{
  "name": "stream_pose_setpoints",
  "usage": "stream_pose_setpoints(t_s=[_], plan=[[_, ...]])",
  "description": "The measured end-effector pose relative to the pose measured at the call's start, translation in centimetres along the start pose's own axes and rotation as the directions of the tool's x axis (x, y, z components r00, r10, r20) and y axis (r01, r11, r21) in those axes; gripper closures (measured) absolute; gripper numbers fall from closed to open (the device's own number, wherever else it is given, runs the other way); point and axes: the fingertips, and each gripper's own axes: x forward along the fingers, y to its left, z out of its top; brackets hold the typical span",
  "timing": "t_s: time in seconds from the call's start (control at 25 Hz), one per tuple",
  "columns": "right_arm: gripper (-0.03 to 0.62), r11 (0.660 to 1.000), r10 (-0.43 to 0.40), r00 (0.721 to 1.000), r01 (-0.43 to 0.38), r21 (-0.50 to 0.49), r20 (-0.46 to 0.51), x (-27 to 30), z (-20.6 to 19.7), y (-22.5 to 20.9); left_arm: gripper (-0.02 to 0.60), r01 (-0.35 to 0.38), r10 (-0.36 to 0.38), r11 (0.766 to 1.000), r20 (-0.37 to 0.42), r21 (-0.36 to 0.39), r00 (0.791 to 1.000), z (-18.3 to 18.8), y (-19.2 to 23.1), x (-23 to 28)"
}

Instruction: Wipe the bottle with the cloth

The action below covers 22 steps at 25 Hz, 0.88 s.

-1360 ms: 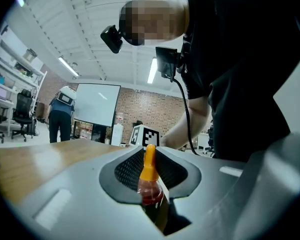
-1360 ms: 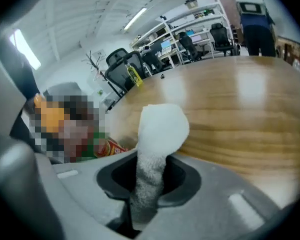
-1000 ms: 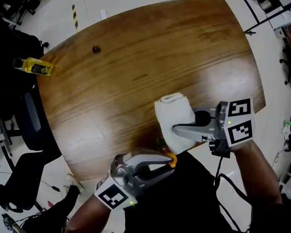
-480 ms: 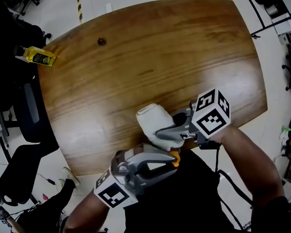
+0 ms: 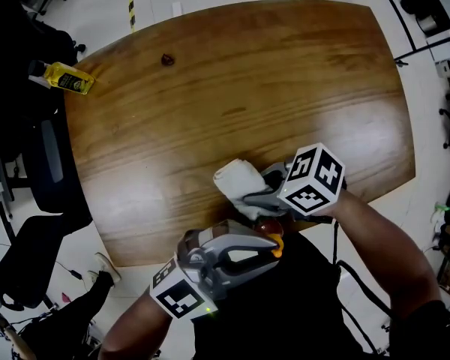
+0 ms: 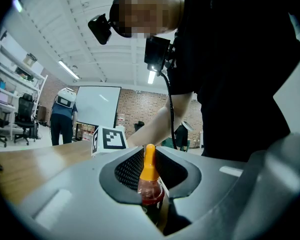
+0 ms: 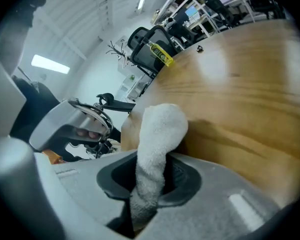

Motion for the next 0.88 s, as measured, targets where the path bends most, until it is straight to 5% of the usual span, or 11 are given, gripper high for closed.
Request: stream_pose_setpoints(t_s=[0.24, 0.44, 0.64, 0.88], plan=[[0.519, 0.986, -0.141, 0.989, 0.135, -0.102, -0.049, 0.6, -0.2, -1.0, 0.5, -0.005, 0.005, 1.0, 0.0, 0.001, 1.0, -0.2, 0.1, 0.0], [0.517, 0.974, -0.219, 0.969, 0.224, -0.026, 0.114, -1.2, 0.6, -1.7, 0.5, -0.007, 0.007, 1.0, 0.001, 0.0, 1.0, -0.5, 0.2, -0.1], [0.517, 0.939, -0.339, 0.855, 0.335, 0.081, 0.393, -8.6, 2.4, 0.0, 0.502, -0.009, 0.009, 1.0, -0.003, 0.002, 1.0, -0.6, 0.3, -0.1], [0.517, 0.88, -0.435, 0.729, 0.468, 0.078, 0.529, -16.2, 2.5, 6.4, 0.499, -0.008, 0.007, 1.0, -0.018, -0.015, 1.0, -0.6, 0.5, 0.1]])
